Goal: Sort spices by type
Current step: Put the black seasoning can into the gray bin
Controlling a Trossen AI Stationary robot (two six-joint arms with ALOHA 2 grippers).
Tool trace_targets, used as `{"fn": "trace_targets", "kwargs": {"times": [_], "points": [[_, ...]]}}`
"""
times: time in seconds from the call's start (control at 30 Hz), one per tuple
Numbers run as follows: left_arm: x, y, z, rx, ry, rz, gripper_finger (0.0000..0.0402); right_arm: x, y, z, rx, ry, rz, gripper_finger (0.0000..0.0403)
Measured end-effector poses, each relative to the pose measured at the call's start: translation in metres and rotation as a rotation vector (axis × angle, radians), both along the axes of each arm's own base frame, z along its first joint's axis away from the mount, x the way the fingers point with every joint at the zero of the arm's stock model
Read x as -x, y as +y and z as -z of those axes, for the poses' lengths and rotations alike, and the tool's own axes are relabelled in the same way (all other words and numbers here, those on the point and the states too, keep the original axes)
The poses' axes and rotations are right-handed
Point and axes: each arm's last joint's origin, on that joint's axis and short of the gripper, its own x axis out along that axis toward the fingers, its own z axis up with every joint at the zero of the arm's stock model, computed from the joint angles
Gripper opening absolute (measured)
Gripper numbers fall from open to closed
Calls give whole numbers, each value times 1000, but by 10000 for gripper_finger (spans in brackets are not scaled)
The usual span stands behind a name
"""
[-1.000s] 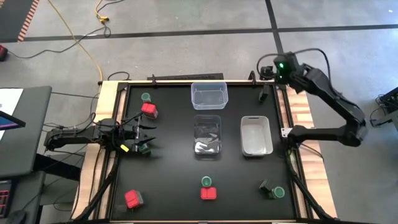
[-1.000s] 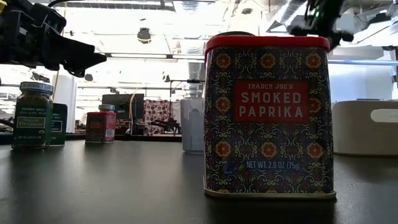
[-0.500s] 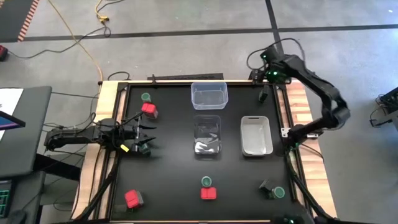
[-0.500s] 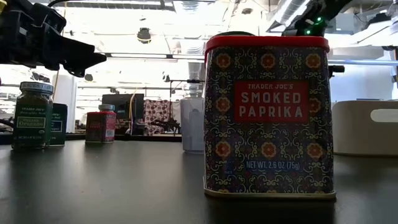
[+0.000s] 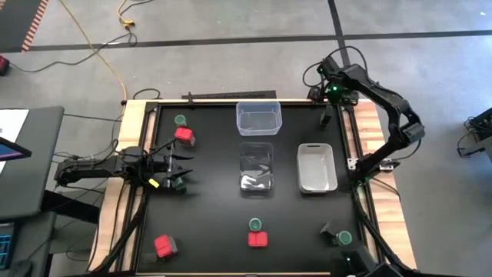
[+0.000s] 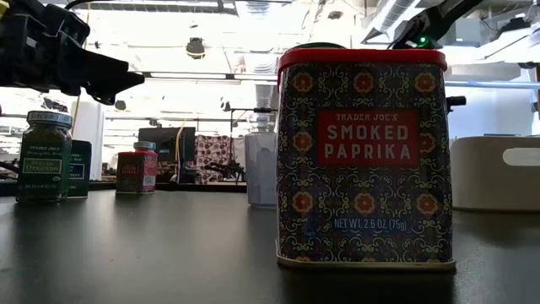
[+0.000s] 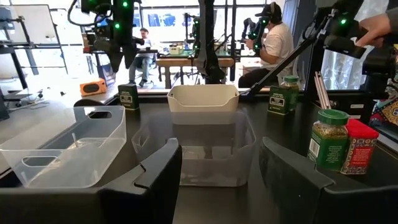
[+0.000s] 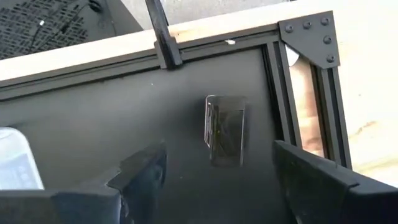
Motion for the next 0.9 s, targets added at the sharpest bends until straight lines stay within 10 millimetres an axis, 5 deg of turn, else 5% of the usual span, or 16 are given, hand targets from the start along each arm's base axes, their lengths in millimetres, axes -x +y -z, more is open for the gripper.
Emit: {"fn": "trace_targets", "kwargs": {"times": [0.9], "points": [[0,0,0,0,0,0,203,-9,-5,32,-116,197,-8,305]]}}
